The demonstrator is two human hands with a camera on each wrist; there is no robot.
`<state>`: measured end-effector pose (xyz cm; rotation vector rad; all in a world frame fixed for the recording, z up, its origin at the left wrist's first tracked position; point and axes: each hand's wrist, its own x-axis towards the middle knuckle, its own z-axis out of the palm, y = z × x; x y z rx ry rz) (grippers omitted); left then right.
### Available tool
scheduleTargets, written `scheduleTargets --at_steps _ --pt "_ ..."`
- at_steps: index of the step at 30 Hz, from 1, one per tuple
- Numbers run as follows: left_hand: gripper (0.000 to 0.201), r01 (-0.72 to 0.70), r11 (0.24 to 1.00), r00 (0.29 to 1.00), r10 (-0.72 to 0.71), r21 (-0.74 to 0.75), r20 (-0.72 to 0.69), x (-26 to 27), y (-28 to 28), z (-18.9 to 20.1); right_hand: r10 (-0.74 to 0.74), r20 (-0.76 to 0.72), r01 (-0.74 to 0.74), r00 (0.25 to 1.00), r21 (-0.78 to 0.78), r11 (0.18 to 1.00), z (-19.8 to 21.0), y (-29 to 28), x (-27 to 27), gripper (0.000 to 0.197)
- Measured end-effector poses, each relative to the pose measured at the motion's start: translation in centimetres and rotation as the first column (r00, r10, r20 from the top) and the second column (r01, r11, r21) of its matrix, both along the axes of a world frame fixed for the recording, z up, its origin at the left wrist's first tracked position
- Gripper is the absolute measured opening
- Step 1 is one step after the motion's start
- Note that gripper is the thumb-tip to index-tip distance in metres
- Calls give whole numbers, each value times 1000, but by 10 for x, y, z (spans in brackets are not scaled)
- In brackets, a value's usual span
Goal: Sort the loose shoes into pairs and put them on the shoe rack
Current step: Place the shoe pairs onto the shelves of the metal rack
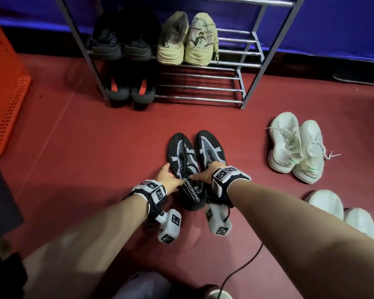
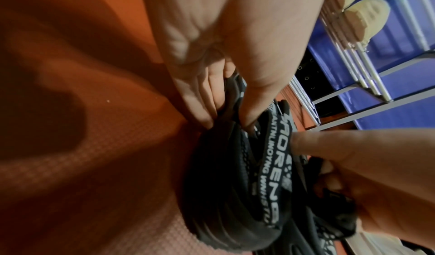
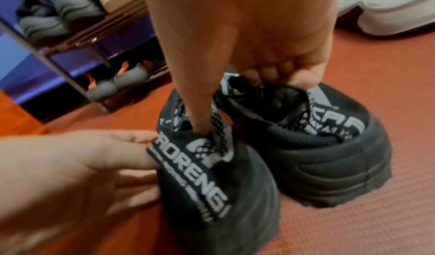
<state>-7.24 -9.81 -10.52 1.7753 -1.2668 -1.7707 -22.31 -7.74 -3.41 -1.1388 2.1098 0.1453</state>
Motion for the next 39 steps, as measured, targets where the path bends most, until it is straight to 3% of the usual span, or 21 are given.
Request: scheduleTargets --at_steps 7,12,15,19,20,22,24,26,30,33,35,36,38,39 --pt "97 83 996 995 -81 -39 54 12 3 -1 -24 22 25 999 -33 999 -8 12 2 45" --pt "99 96 994 994 -94 -45 51 15 2 1 30 -2 -30 1000 -93 995 -7 8 5 54" --pt "96 67 996 997 -65 -60 45 15 1 -2 37 -3 -37 999 -93 995 -10 4 11 37" --pt "81 -5 999 1000 4 -36 -13 16 1 0 96 -79 -103 992 -93 990 -10 2 11 28" --pt "74 -13 999 1000 14 -53 11 17 -1 2 124 -116 -137 986 -116 984 -8 -1 9 27" --pt "57 11 982 980 26 -187 195 22 -10 6 146 -182 -182 972 -198 963 2 -13 5 28" --pt "43 92 935 896 71 -341 438 29 -22 14 100 -189 -153 977 -290 945 14 -34 0 29" --pt "52 230 908 786 40 -351 617 38 -36 21 49 -187 -115 981 -358 927 23 -57 -5 28" --pt "116 478 876 594 -266 -67 760 53 -68 34 -1 -209 -95 978 -449 889 39 -99 -1 24" --pt "130 578 808 438 -428 117 791 56 -89 37 0 -245 -129 970 -511 850 53 -129 3 22" --pt "117 596 780 347 -463 189 816 53 -99 39 4 -241 -135 970 -529 838 59 -151 5 22" --pt "99 612 769 320 -455 186 831 51 -105 40 -3 -233 -126 973 -534 836 61 -162 6 22" --pt "64 628 764 313 -424 150 850 45 -123 45 -25 -218 -99 976 -542 835 61 -179 8 23" --pt "61 621 771 323 -416 141 850 42 -133 48 -40 -205 -81 978 -546 834 60 -188 11 24"
